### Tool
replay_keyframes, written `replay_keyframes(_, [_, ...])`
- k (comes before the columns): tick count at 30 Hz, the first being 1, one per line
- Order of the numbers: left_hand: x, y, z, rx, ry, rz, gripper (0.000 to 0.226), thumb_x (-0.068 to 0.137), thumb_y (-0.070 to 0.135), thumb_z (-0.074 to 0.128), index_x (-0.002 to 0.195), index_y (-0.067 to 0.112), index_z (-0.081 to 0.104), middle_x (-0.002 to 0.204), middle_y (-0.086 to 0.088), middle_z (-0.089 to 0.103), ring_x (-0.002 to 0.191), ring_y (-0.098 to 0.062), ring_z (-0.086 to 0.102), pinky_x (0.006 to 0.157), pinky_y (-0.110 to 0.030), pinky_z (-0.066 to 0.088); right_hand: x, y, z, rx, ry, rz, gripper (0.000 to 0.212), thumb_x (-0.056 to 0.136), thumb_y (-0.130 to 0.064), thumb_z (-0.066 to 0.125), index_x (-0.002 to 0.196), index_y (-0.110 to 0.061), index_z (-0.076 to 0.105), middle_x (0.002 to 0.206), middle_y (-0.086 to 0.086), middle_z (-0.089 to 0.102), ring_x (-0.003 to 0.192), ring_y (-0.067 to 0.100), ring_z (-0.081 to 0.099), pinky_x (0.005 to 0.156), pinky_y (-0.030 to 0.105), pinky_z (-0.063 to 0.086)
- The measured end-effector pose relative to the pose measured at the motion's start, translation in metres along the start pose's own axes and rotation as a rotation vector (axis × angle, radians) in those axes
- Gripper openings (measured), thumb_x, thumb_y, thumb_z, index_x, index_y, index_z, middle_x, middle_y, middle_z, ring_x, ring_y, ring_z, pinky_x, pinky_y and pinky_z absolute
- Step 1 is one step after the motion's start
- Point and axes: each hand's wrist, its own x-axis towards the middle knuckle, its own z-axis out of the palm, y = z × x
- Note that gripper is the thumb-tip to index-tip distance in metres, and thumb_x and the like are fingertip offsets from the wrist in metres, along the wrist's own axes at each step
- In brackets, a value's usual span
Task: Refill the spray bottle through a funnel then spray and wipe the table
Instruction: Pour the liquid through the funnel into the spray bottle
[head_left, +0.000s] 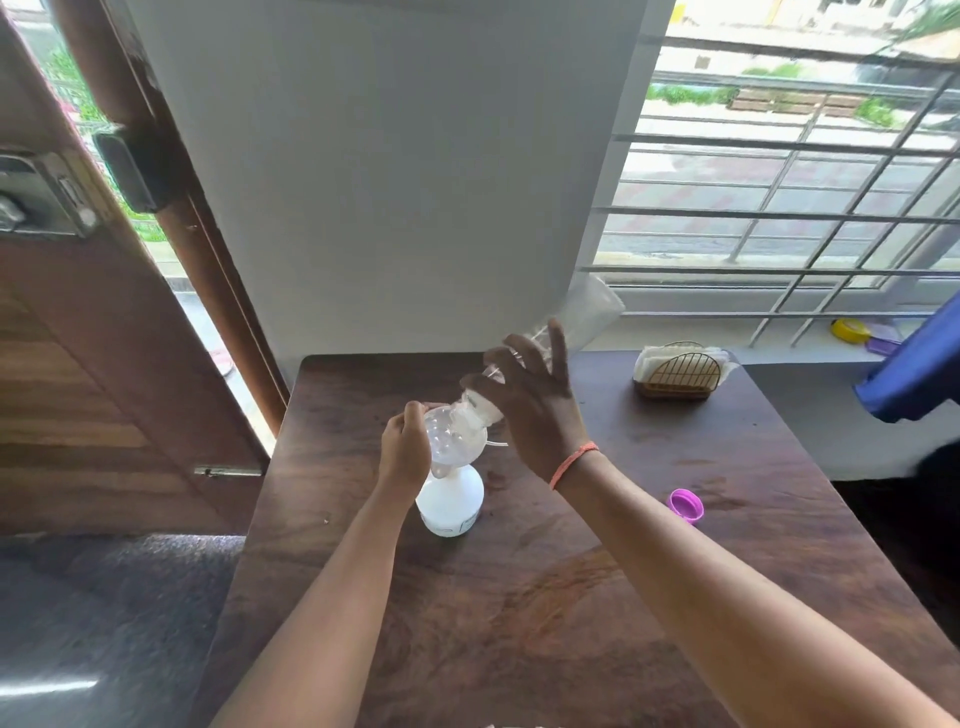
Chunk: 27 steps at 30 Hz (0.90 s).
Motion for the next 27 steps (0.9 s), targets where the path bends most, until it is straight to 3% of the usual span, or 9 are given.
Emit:
replay_keyframes(6, [-0.002,0.000,0.000,-0.004,-0.001,0.009,0.045,0.095,0.014,0.031,0.074,0.022,0.071,0.075,0.005,0.069,0.073,-0.013,0.061,0.064,-0.028,0.048,-0.007,0.003,0.004,0.130,-0.114,0.242,0.052,0.050,-0.022,0.084,0.098,-0.035,0.070,0.097,-0.005,0.061,0.111,0.025,0.052,0.113,0.057,0.002])
replay_keyframes(10, [0.001,-0.003,0.000,0.003,-0.008,0.016,0.044,0.093,0.020,0.033,0.075,0.023,0.073,0.079,0.003,0.072,0.079,-0.018,0.063,0.069,-0.032,0.050,-0.013,0.009,0.011,0.236,-0.235,0.379,0.050,0.059,-0.035,0.084,0.105,-0.040,0.065,0.099,-0.009,0.058,0.114,0.024,0.048,0.112,0.052,0.001])
replay_keyframes(13, [0.002,-0.005,0.000,-0.006,-0.002,0.005,0.045,0.093,0.018,0.032,0.076,0.022,0.073,0.080,0.002,0.071,0.080,-0.019,0.063,0.069,-0.031,0.050,-0.018,0.014,0.009,0.378,-0.370,0.497,0.056,0.069,-0.022,0.072,0.119,-0.041,0.058,0.115,-0.008,0.057,0.118,0.023,0.042,0.111,0.048,0.015])
replay_keyframes(15, [0.002,-0.006,0.000,-0.012,0.002,0.005,0.044,0.093,0.019,0.032,0.077,0.022,0.073,0.082,0.002,0.071,0.081,-0.018,0.063,0.071,-0.032,0.050,-0.024,0.018,0.012,0.487,-0.392,0.569,0.062,0.068,-0.013,0.068,0.123,-0.036,0.054,0.122,-0.006,0.055,0.115,0.024,0.046,0.101,0.040,0.031])
replay_keyframes(17, [0.000,-0.006,0.000,-0.017,0.002,0.007,0.043,0.092,0.022,0.032,0.078,0.023,0.073,0.083,0.002,0.071,0.081,-0.017,0.063,0.072,-0.033,0.050,-0.032,0.022,0.018,0.626,-0.361,0.677,0.065,0.067,-0.008,0.072,0.125,-0.029,0.050,0.121,-0.002,0.051,0.106,0.024,0.052,0.088,0.031,0.040])
replay_keyframes(19, [-0.002,-0.003,0.000,-0.026,0.005,0.003,0.044,0.095,0.018,0.031,0.077,0.022,0.071,0.081,0.003,0.070,0.078,-0.014,0.062,0.069,-0.030,0.049,-0.041,0.023,0.022,0.744,-0.315,0.778,0.067,0.067,-0.012,0.081,0.124,-0.021,0.047,0.117,0.000,0.046,0.097,0.018,0.050,0.079,0.025,0.039])
replay_keyframes(23, [-0.004,-0.001,0.001,-0.050,0.007,-0.005,0.044,0.096,0.014,0.030,0.077,0.019,0.070,0.079,0.002,0.068,0.077,-0.014,0.061,0.066,-0.027,0.048,-0.061,0.022,0.029,0.878,-0.228,0.947,0.066,0.067,-0.018,0.084,0.115,-0.021,0.038,0.109,-0.001,0.050,0.099,0.021,0.054,0.084,0.033,0.045])
replay_keyframes(27, [-0.002,-0.001,0.000,-0.027,0.016,-0.022,0.043,0.095,0.016,0.030,0.086,0.015,0.071,0.083,-0.001,0.069,0.078,-0.014,0.061,0.063,-0.023,0.049,-0.080,0.020,0.038,0.888,-0.292,1.025,0.068,0.067,-0.026,0.084,0.109,-0.034,0.031,0.103,-0.001,0.059,0.094,0.025,0.060,0.084,0.039,0.051])
